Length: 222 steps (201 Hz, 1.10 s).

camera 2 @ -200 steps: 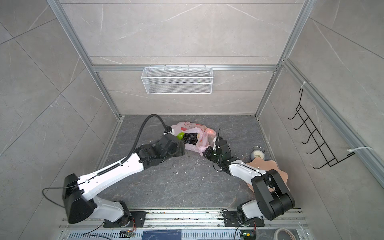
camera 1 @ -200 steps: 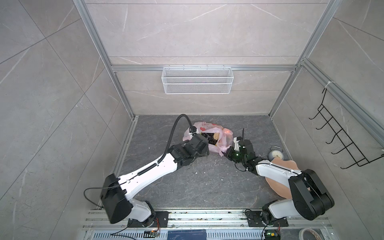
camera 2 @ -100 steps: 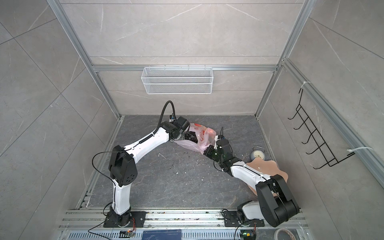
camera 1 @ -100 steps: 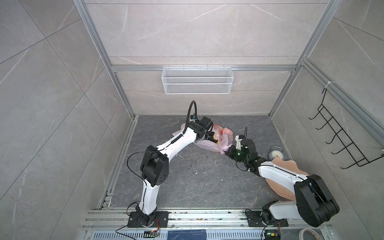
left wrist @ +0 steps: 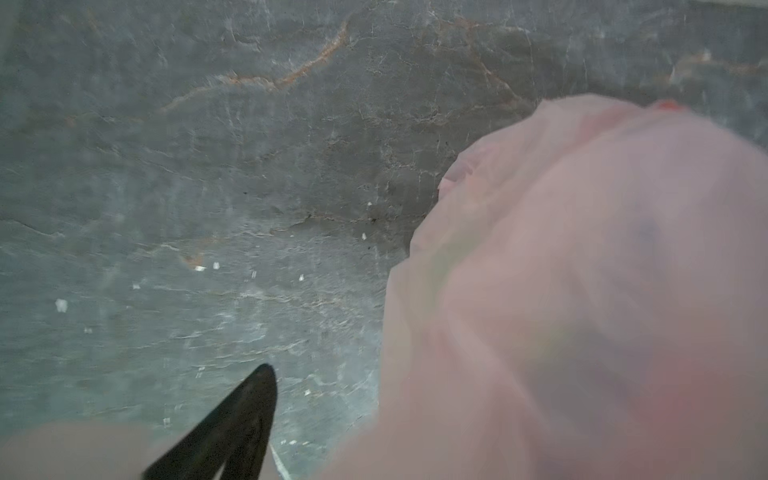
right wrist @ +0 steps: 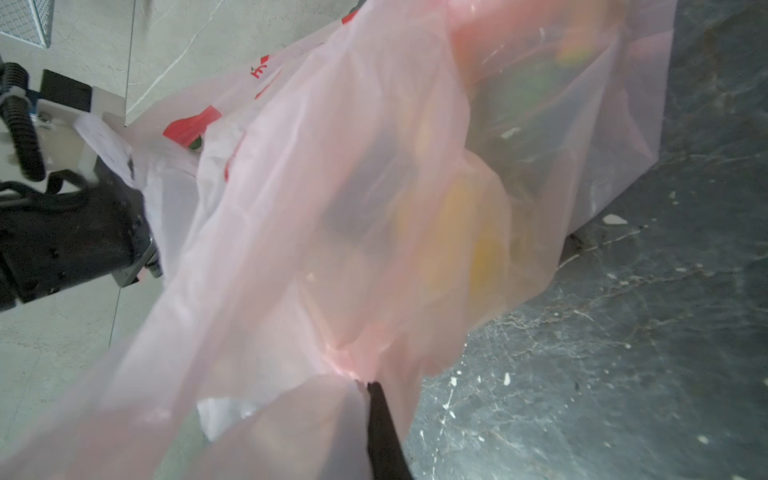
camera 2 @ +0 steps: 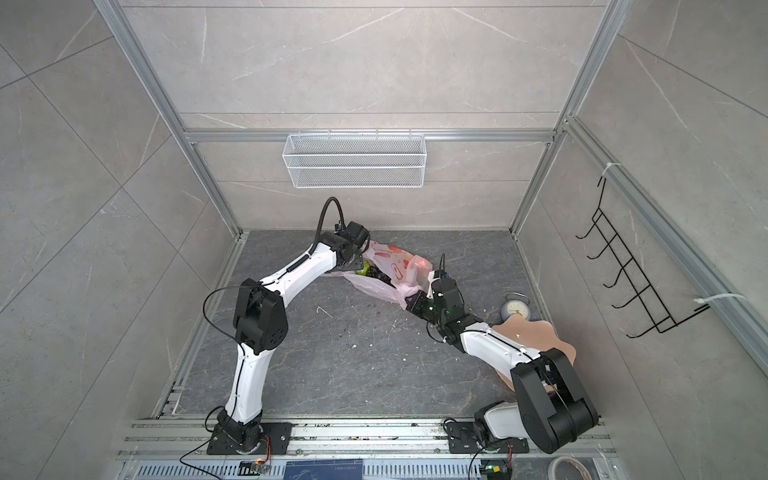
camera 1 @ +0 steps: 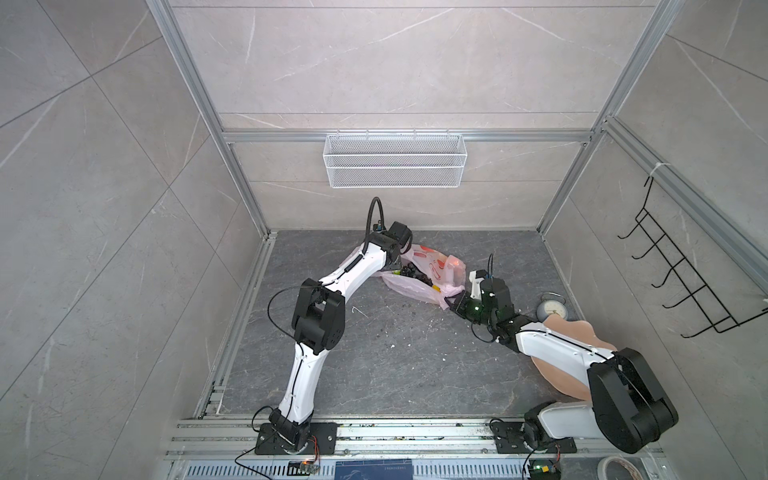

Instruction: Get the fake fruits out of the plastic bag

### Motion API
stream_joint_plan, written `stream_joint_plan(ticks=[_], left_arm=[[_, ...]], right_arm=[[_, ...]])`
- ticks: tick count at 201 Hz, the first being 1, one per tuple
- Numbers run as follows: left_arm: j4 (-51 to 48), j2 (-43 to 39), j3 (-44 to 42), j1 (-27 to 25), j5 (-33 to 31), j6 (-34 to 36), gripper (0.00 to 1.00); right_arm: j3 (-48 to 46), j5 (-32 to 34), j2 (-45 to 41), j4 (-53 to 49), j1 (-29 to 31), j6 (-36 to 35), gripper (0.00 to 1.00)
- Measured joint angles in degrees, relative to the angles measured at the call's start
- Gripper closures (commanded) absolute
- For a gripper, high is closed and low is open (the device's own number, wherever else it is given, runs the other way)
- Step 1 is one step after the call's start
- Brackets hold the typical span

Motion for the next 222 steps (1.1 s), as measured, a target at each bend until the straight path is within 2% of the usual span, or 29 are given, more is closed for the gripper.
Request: stream_joint_plan(ticks=[17,35,52,78,100,131,151,175,191,222], left_arm=[[1.77,0.39,-0.61,1.38,3.65,0.72,0.58],[4.79,0.11,-1.64,2.89,7.67,1.33,0.88],[9.79,-2.25,-7.02,4.44,12.11,1.25,1.0],[15.04,-9.62,-18.01,8.02,18.93,0.94,1.0],[17.77,-16.74,-21.88,12.33,22.32,0.87,1.0],[25.99,-31.19,-29.92,17.53,27.02,-1.46,1.0],[30.62,-39.47,-37.75,18.27,28.39,-3.65,1.0],[33.64,-44.37,-47.08,16.59,29.99,-5.9,1.0],[33.86,-44.63,-52.76,13.66,30.56,-6.75,1.0],[34.95,-44.85,-62.45,8.33,31.36,-8.57,1.0]], right_arm=[[0.09,0.5,0.11,-1.27,-0.37,-0.63,0.98],[0.74,0.17,0.81,-2.16,-2.38,-0.83,0.97],[3.26,-0.28,2.64,-3.69,-4.98,-1.33,0.97],[11.28,-1.25,6.8,-6.25,-6.1,-2.86,0.98],[20.76,-3.17,11.41,-7.28,-5.99,-3.74,0.99],[33.62,-6.12,18.34,-7.3,-5.92,-3.78,1.0],[35.93,-7.63,20.11,-7.08,-5.7,-3.56,0.98],[34.34,-8.04,20.92,-7.3,-4.52,-3.58,0.96],[31.21,-8.41,20.92,-7.08,-3.69,-3.39,0.88],[25.16,-9.29,20.92,-7.65,-3.3,-4.0,0.53]])
